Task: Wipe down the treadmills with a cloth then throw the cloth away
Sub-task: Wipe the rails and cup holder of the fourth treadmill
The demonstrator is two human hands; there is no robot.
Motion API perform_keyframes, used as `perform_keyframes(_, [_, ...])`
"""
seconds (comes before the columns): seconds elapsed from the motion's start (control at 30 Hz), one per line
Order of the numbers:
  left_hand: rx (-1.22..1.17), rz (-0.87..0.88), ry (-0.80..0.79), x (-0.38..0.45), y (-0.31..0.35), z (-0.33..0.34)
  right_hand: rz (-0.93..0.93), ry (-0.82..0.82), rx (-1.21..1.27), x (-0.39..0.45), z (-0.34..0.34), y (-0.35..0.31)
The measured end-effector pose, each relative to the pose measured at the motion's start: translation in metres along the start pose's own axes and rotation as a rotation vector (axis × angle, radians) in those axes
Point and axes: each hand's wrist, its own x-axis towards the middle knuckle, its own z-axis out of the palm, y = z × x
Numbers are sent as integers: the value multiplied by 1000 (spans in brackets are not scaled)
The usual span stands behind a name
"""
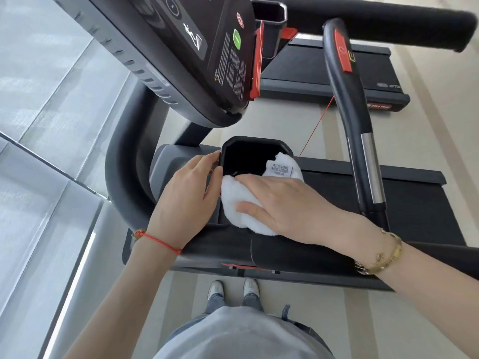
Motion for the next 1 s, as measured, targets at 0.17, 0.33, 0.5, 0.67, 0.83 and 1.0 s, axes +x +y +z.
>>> perform_keyframes(0.17, [14,2,0,0,0,-1,-71,28,-118,-16,-7,9])
perform_keyframes(0.33, [15,3,-2,0,0,-1,-134,157,-190,-33,-6,20])
perform_keyframes(0.5, [50,2,-10,0,-1,-1,44,329,-262,-34,-4,22])
perform_keyframes(0.67, [57,4,-23,0,1,-1,381,339,26,-18,-2,22])
perform_keyframes(0.83, [64,4,-27,0,2,-1,403,301,169,18,7,34])
perform_keyframes(1.0, [55,1,-23,0,2,-1,396,132,206,43,-7,58])
